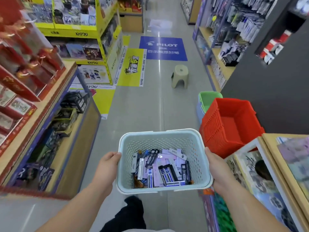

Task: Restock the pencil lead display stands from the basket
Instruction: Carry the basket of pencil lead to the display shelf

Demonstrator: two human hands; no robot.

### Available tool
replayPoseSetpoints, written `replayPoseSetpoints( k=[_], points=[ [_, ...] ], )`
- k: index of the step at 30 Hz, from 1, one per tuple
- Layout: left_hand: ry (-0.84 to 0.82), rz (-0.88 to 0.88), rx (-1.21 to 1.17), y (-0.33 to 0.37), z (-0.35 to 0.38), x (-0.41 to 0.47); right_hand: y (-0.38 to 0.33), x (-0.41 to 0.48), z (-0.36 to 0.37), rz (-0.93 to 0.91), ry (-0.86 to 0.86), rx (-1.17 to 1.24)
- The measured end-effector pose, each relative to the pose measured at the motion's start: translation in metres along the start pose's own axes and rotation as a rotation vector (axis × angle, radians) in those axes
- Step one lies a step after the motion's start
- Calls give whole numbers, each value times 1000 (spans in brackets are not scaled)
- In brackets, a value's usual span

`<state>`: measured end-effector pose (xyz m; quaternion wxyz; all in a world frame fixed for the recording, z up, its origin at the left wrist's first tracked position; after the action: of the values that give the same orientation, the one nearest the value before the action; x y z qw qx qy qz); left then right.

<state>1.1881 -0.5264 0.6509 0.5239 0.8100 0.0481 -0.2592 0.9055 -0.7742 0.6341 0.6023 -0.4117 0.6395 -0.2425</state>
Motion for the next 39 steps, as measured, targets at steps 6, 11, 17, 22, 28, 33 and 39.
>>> replayPoseSetpoints(
  k=[6,11,17,22,28,33,39],
  points=[
    [-63,-1,26,109,52,136,-97,66,90,-15,52,10],
    [-99,36,28,204,107,231,-169,137,143,3,105,44],
    [-80,26,37,283,198,327,-243,254,195,1,114,39],
    [-51,27,82,348,291,404,-319,372,230,-4,56,24],
    [-10,30,129,442,397,474,-424,498,256,-5,11,-75],
    [-10,46,139,516,488,538,-498,591,277,27,31,-44],
    [-72,23,193,582,607,641,-568,710,306,29,91,-55]
  ],
)
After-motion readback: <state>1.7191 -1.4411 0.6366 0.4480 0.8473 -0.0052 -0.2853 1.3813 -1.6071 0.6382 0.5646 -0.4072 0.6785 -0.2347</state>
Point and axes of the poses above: each hand's wrist, its own x-axis towards the middle knuckle, its own z-axis out of the palm, y = z × x, the point moved 9 cm from there along x, towards the middle knuckle, and after that the axes turned 15 degrees about y, right-handed, at the moved point
